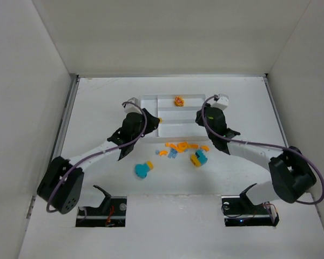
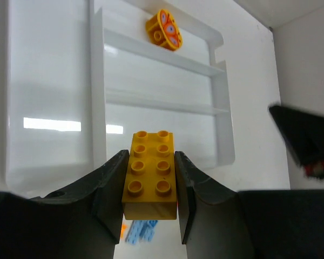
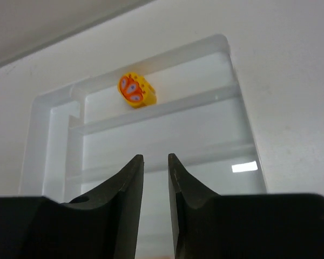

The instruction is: Sort the legos into containers by color

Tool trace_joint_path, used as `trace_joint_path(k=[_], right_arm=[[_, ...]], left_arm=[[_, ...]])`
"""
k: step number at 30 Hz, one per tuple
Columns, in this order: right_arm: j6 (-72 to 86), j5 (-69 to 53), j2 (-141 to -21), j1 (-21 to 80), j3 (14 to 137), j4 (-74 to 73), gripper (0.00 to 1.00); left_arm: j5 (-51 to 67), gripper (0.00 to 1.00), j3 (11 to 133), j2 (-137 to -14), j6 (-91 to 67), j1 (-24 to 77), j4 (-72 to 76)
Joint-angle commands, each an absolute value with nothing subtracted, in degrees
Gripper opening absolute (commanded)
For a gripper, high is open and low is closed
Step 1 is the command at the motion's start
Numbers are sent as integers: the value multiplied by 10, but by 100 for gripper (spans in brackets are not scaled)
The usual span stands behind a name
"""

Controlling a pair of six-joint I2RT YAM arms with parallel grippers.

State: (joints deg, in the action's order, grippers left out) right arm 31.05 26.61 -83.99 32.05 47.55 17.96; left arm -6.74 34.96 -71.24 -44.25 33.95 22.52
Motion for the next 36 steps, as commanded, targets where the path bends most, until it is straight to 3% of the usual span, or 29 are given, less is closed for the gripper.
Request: trace_joint_path(k=[1,14,31,33,36], right_arm=[[333,285,-798,348,393,206,28],[318,274,-684,407,342,155,35],[325,258,-659,414,308,177,41],[325,258,-659,414,308,179,42],[327,257,-661,414,306,181,43]], left_arm=[[-108,15,438,-791,-401,329,271],[-83,15,708,-1045,-338,314,239],[-51,17,845,-1201,-311,297,236],[-51,20,858,-1211,-311,297,232],[-48,32,874,-1225,-311,297,228]])
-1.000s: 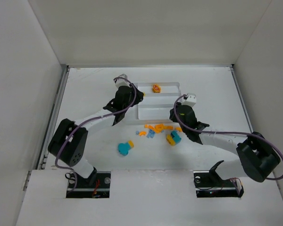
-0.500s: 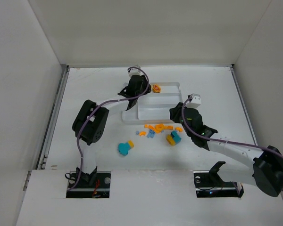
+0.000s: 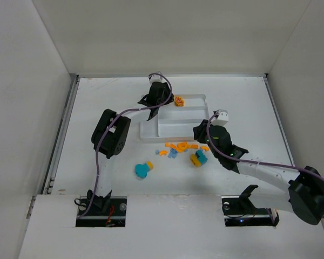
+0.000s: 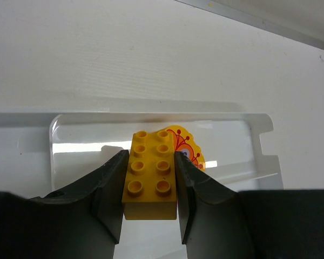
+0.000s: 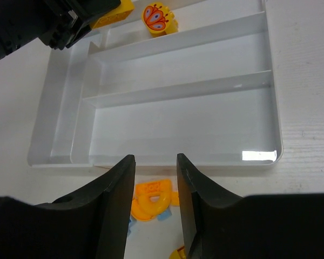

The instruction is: Sort the legos into containers by color

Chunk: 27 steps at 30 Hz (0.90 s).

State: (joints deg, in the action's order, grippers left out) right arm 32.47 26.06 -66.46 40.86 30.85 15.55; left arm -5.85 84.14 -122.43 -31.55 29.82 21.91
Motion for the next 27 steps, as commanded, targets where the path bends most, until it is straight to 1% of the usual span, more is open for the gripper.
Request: trace_joint_path(k=[1,4,6,8,10,13,17,18,20,21,23,24,26,27], right_arm=[[326,257,-661,414,307,180,43],[327,258,-658,413,302,182,45],[328,258,-658,414,302,178,46],[327,258,-655,414,302,175,46],[327,259,-651,410,299,176,47],[326,264,-650,407,299,164,45],[338,283,-636,411,292,133,30],[345,292,-628,415,289,114,27],[364,307,-611,428,286,61,27],[376,315,-600,435,283,28,28],[400,328,-574,447,275,-39,36],[412,332,-561,450,271,-66,43],[436,337,-533,458,261,-111,62],[453,331,-519,463,258,-121,69]], left_arm=[[-48,38,875,-1226,-310,297,227],[-48,55,868,-1221,-309,293,227],[-48,61,860,-1211,-305,291,227],[-48,64,850,-1201,-303,288,227],[-52,65,836,-1185,-303,286,227],[-61,64,804,-1146,-303,285,234],[-76,59,743,-1077,-308,285,243],[-81,57,724,-1056,-310,286,246],[-91,51,685,-1013,-314,293,248],[-96,49,666,-992,-316,298,249],[-100,43,620,-949,-325,317,255],[-100,41,600,-933,-328,326,257],[-102,40,560,-899,-337,350,260],[-105,40,540,-884,-344,364,262]])
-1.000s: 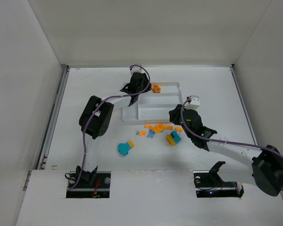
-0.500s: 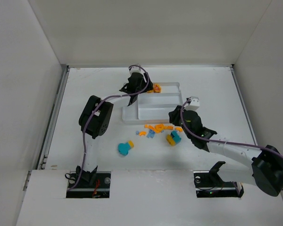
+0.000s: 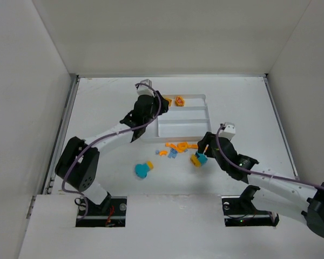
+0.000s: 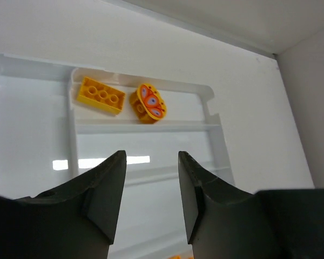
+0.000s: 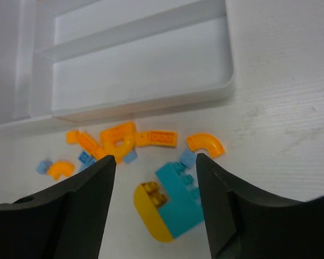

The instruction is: Sort the legos into containers by color

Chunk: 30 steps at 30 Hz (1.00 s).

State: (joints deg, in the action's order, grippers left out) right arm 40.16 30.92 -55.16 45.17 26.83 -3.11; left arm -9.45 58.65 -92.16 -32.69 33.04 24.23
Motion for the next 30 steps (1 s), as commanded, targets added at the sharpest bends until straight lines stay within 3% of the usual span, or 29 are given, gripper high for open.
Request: trace_joint_path(k=[1,7,11,22,30], right_arm=[[461,323,-513,471,260,-132,74],[504,300,-547,482,266,-164,86],[523,287,-605,478,265,-137,87],[527,286,-678,458,297,-115,69],[529,255,-705,446,301,-103,60]], left_arm=[[-106,40,519,-868,-349,378,263],[-115,41,418,-785,-370,442,261],[-131,41,363,-731,-381,483,261],[-129,42,292,-657,-415,596,236],[-126,44,251,-624,-446,620,236]])
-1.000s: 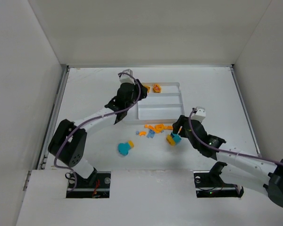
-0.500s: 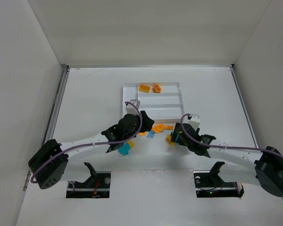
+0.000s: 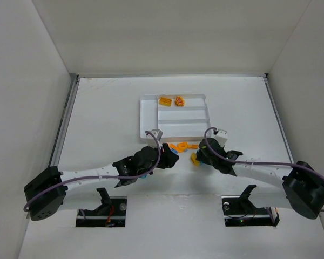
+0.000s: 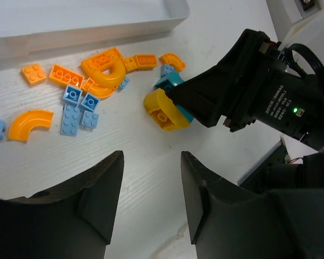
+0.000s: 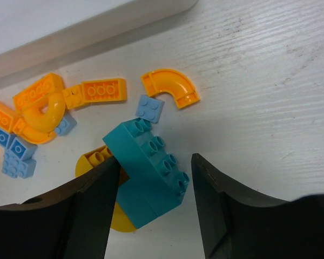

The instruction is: Sort the legos into containers by color

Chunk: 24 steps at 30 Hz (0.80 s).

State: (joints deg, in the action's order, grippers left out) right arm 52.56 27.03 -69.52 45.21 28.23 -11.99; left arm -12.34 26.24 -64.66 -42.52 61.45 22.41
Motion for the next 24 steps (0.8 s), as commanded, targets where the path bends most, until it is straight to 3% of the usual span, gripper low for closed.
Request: trace_joint_path(k=[1,6,9,24], right_arm=[[530,250,-707,445,301,-99,58],[530,233,-716,445,299,-72,39],[537,232,-694,446,294,-61,35],[542,150,-638,450,331,-7,34]], left_arm=[[-126,45,247,-622,-451,623,238],[-114,52,234,-627,-479,632,262],[-113,57,221,-628,-502,634,291],[-115,60,171,-703,-598,612,497]])
